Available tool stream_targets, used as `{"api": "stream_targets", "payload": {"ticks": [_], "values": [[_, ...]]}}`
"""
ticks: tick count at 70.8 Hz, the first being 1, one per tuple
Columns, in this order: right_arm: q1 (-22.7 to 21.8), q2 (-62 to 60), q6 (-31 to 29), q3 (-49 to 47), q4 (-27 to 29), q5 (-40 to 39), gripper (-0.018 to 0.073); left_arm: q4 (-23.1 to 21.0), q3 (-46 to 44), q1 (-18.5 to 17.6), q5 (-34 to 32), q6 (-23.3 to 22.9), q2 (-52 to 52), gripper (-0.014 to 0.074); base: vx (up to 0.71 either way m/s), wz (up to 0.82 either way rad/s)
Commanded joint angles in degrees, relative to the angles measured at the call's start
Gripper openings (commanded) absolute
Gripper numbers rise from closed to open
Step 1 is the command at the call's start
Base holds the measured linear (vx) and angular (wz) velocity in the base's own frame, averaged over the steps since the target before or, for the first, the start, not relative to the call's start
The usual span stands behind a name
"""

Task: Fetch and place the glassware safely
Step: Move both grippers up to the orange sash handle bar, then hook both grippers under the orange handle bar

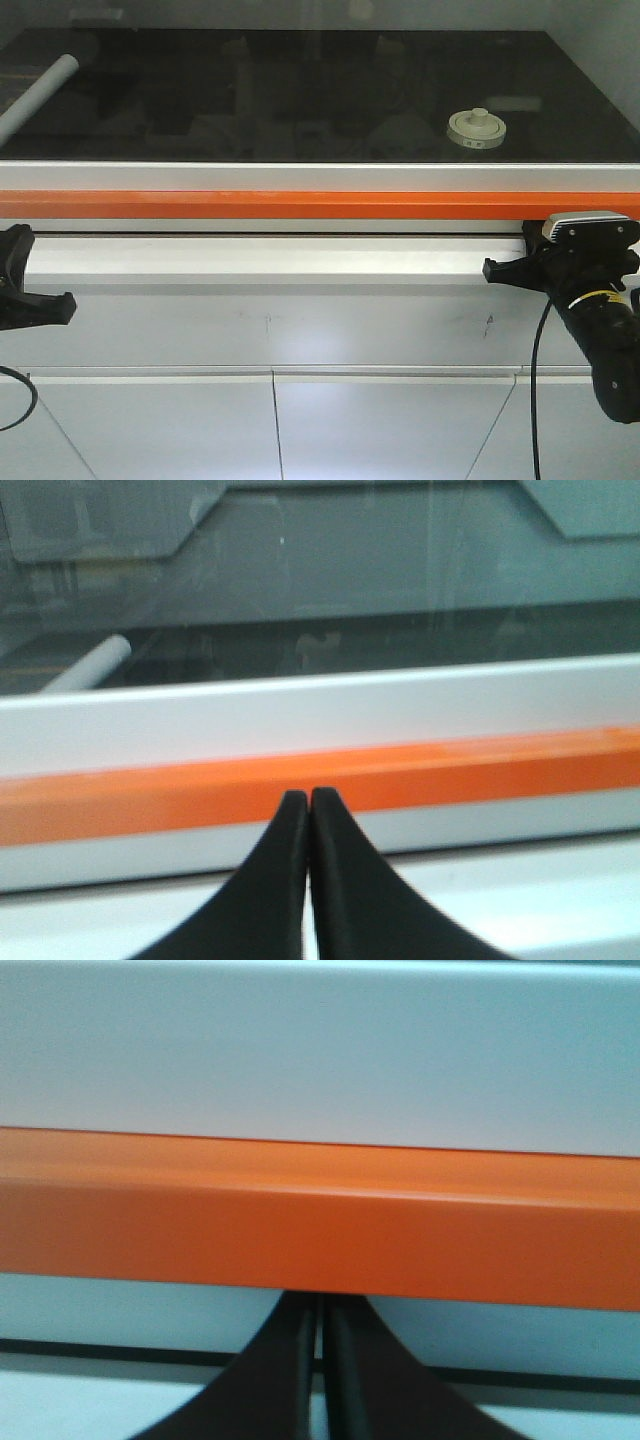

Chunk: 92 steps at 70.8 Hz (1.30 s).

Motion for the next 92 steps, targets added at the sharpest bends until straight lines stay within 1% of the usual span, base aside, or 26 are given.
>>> {"api": "stream_targets", "payload": {"ticks": [1, 12, 20, 26, 33, 38, 44, 66, 79, 92], "values": [[0.0, -2.1, -0.6, -1.2, 0.0, -11.6, -0.0001, -0.4, -1.6, -0.4, -4.9, 0.4, 1.8, -0.0007, 0.0, 0.0], [0.0, -2.1, -0.6, -1.2, 0.0, -11.6, -0.0001, -0.5, -1.6, -0.4, -9.7, 0.9, 8.1, -0.0007, 0.0, 0.0], [0.0, -2.1, -0.6, -1.2, 0.0, -11.6, -0.0001, -2.5, -1.8, -0.4, -14.9, 2.4, 12.4, -0.0007, 0.0, 0.0], [0.0, -2.1, -0.5, -1.2, 0.0, -11.6, -0.0001, -4.8, -1.8, -0.4, -19.2, 2.9, 15.8, -0.0007, 0.0, 0.0], [0.0, -2.1, -0.5, -1.2, 0.0, -11.6, -0.0001, -4.8, -2.1, -0.4, -21.7, 2.9, 18.6, -0.0007, 0.0, 0.0], [0.0, -2.1, -0.5, -1.2, 0.0, -11.6, -0.0001, -4.8, -3.0, -0.4, -21.5, 2.9, 20.3, -0.0007, 0.0, 0.0], [0.0, -2.1, -0.5, -1.2, 0.0, -11.6, -0.0001, -3.4, -4.6, -0.4, -21.4, 2.9, 21.8, -0.0007, 0.0, 0.0], [0.0, -2.1, -0.5, -1.2, 0.0, -11.6, -0.0001, -3.4, -9.7, -0.4, -20.0, 2.8, 23.6, -0.0007, 0.0, 0.0], [0.0, -2.1, -0.6, -1.2, 0.0, -11.3, -0.0001, -3.4, -12.4, -0.4, -15.4, 2.8, 23.6, -0.0007, 0.0, 0.0], [0.0, -2.1, -0.6, -1.2, 0.0, -11.2, -0.0001, -3.4, -14.4, -0.4, -12.8, 2.9, 23.7, -0.0007, 0.0, 0.0]]}}
